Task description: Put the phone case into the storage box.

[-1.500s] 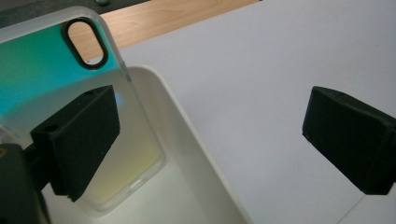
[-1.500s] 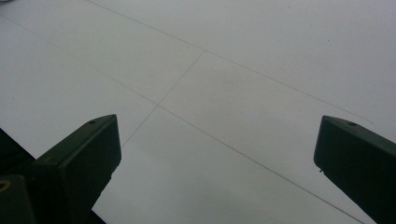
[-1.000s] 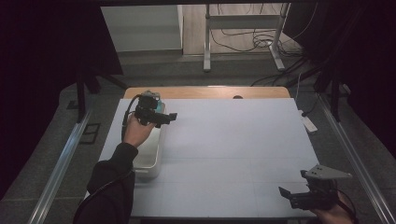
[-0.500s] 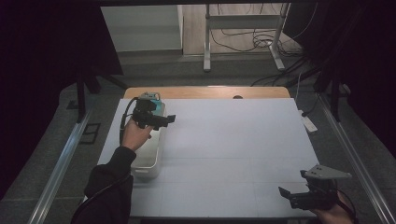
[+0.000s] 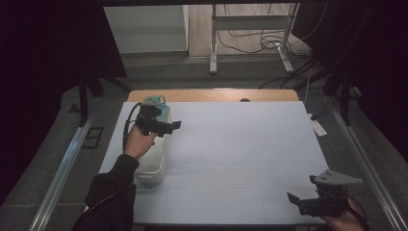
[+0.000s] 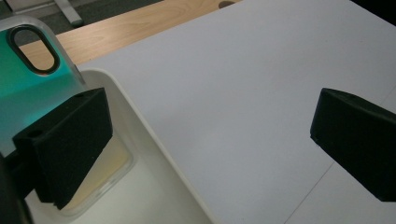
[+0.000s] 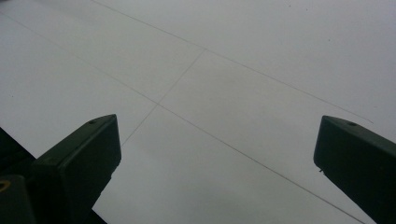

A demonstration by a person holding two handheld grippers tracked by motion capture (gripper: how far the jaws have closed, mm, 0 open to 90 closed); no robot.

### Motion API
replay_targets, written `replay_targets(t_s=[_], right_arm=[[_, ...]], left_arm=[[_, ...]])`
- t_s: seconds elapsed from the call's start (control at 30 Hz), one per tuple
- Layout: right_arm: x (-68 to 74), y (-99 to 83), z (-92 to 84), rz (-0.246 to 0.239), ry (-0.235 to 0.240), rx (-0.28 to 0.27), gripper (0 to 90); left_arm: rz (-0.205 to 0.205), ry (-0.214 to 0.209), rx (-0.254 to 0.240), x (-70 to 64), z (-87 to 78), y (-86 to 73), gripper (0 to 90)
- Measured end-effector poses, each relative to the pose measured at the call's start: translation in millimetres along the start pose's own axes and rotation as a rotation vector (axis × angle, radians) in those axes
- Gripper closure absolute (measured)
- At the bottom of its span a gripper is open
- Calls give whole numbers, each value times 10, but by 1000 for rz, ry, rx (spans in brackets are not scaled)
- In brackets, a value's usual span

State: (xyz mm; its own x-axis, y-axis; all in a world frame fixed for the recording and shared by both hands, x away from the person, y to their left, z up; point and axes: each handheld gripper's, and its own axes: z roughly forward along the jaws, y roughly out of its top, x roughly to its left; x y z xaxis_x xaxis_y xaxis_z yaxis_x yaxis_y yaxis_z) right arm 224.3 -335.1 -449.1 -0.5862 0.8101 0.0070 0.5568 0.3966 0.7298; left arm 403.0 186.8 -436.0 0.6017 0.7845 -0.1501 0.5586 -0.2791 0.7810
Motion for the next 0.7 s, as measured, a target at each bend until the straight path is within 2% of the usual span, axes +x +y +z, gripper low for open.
replay_targets(t_s=[0.4, 0.7], right_arm=[[-7, 0, 4, 16, -16, 1, 0], [-3, 4, 11, 13, -27, 12, 0]], left_arm=[[50, 2, 3, -113, -56, -60, 0], [50, -5, -14, -156, -113, -116, 0]])
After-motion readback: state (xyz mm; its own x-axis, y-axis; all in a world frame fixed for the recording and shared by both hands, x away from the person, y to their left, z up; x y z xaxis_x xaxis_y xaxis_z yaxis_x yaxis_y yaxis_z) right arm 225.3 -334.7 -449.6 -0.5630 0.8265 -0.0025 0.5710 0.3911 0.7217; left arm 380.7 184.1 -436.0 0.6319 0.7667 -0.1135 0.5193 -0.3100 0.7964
